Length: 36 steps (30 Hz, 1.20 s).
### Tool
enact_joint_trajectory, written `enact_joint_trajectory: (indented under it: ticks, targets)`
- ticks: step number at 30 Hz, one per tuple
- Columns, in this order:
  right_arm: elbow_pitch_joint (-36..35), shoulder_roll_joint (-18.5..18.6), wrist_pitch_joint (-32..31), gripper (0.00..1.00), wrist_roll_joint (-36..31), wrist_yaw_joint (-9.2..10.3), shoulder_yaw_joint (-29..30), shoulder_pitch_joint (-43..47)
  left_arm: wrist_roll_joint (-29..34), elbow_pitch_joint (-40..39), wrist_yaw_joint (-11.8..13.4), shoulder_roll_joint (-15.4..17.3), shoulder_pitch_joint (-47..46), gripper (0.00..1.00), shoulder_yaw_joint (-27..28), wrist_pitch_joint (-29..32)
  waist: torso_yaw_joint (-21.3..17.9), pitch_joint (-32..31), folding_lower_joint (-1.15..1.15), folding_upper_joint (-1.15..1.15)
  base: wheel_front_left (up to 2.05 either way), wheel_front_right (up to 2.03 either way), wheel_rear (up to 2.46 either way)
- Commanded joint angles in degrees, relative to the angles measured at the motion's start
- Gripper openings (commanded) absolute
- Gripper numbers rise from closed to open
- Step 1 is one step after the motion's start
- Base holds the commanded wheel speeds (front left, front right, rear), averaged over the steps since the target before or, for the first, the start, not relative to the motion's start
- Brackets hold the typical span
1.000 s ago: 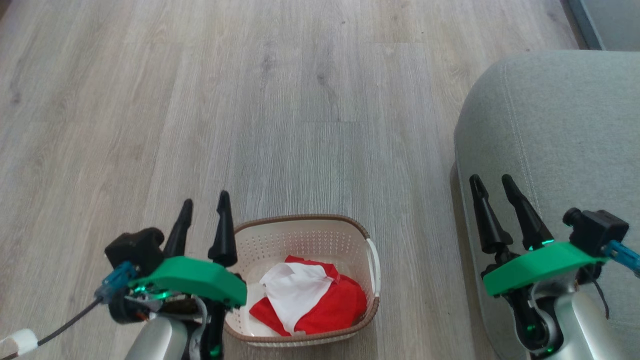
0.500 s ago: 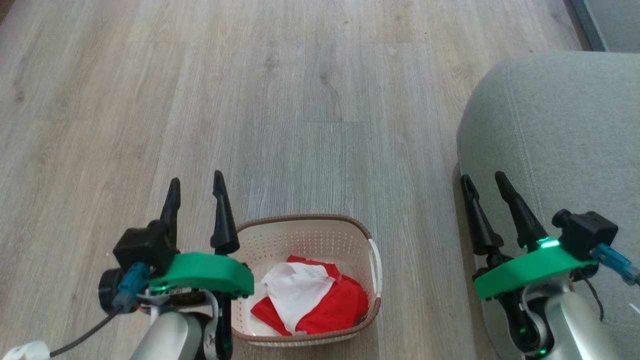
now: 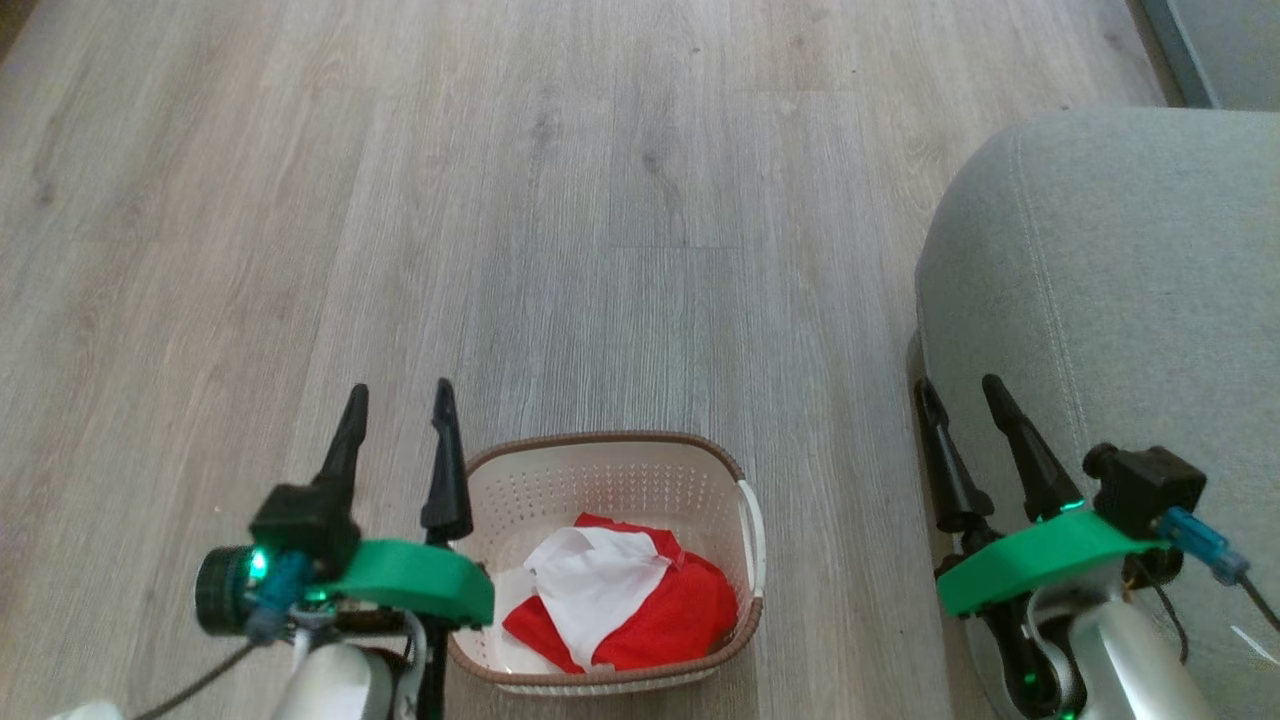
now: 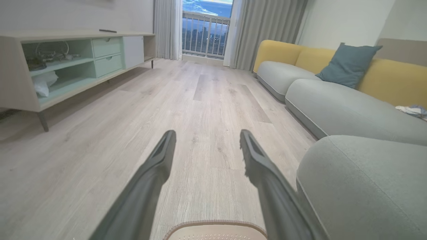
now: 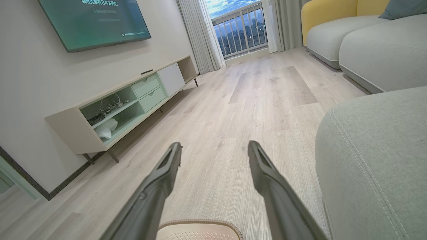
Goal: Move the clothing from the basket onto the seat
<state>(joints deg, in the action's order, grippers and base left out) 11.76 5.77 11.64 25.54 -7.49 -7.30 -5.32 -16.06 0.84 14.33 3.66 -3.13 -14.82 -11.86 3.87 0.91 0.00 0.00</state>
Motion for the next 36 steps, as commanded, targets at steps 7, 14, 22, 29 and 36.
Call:
enact_joint_trajectory:
  ticks: [7,14,22,29,36]
  targets:
    - [0.23,-0.19,1.98,1.0,-3.87,0.0,-0.91,-2.51,8.18,0.26,0.29,-0.64,-1.23,1.0,-0.95,-1.78,0.13,-0.18,0.0,0.0,0.0,0.0,0.0]
    - [0.7,-0.19,3.16,1.0,-7.65,0.0,-1.77,-2.77,11.87,1.51,0.38,-0.74,-1.0,1.0,-1.12,-2.94,0.47,-0.27,0.0,0.0,0.0,0.0,0.0]
    - [0.93,-0.16,3.36,1.0,-7.94,0.0,-2.11,-3.05,9.78,2.23,-0.91,-0.77,-0.94,1.0,-0.83,-3.14,0.6,0.0,0.0,0.0,0.0,0.0,0.0]
    - [1.27,-0.04,3.36,1.0,-7.52,0.0,-1.99,-3.26,7.81,3.31,-1.68,-0.78,-0.93,1.0,-0.13,-3.14,0.5,0.28,0.0,0.0,0.0,0.0,0.0]
    - [1.98,0.6,3.36,1.0,-8.0,0.0,-1.39,-3.81,5.86,6.36,-3.24,-0.78,-1.19,1.0,-0.52,-3.14,0.05,1.61,0.0,0.0,0.0,0.0,0.0]
